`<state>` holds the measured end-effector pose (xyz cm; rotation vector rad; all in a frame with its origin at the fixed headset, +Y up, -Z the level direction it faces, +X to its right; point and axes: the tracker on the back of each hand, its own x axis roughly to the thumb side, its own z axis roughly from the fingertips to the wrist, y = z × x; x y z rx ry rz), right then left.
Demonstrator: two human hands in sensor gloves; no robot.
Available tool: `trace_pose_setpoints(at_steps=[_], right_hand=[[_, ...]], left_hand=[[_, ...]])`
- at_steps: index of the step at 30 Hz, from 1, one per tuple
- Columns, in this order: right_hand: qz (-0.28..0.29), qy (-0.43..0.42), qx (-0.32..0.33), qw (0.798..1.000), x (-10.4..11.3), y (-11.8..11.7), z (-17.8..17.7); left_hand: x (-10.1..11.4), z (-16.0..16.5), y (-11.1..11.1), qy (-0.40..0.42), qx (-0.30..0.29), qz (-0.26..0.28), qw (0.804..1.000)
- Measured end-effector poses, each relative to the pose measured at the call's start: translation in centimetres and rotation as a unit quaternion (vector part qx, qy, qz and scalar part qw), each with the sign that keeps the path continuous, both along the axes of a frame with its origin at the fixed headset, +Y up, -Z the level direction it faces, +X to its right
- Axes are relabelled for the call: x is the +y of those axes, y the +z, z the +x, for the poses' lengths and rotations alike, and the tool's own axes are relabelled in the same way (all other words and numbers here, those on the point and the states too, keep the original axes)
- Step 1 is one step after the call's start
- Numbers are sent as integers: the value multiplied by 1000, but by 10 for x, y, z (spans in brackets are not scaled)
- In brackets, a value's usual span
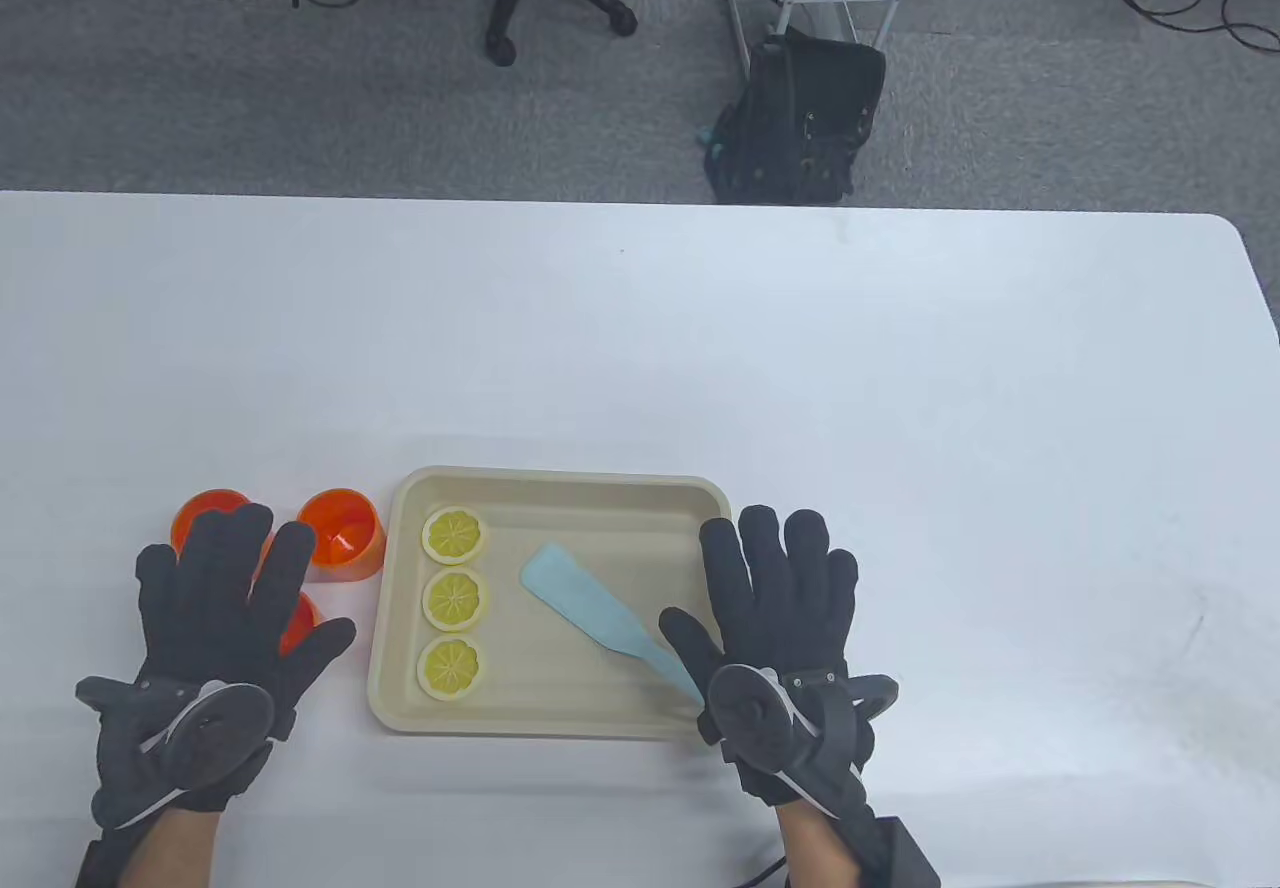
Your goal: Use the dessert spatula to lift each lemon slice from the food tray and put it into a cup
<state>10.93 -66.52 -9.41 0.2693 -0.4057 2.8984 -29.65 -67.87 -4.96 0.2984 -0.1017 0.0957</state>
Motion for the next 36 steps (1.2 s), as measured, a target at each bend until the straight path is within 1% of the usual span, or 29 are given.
trace_pose_setpoints(at_steps=[5, 13, 24, 28, 31, 33, 34, 35, 36], right_hand=[[-8, 0, -1, 1000, -3, -2, 0], [-6, -4, -1, 1000, -3, -1, 0], [-4, 4, 3, 1000, -4, -1, -2], [-6, 4, 5, 1000, -6, -1, -3], [-8, 3, 6, 1000, -5, -1, -3], [-9, 4, 6, 1000, -5, -1, -3], [-8, 4, 6, 1000, -5, -1, -3], [-8, 5, 7, 1000, -5, -1, -4], [-9, 5, 7, 1000, -5, -1, -4]], left_hand=[[1, -1, 0, 3, 2, 0, 1000], [4, -3, 2, 13, 3, 9, 1000], [10, -13, 3, 37, 6, -10, 999], [8, -13, 0, 35, -19, -56, 998], [7, -13, -2, 12, -21, -84, 996], [6, -13, -4, 7, -16, -116, 993], [3, -12, -5, 2, -12, -150, 989], [0, -11, -7, -4, -10, -171, 985], [-1, -11, -8, -9, -8, -179, 984]])
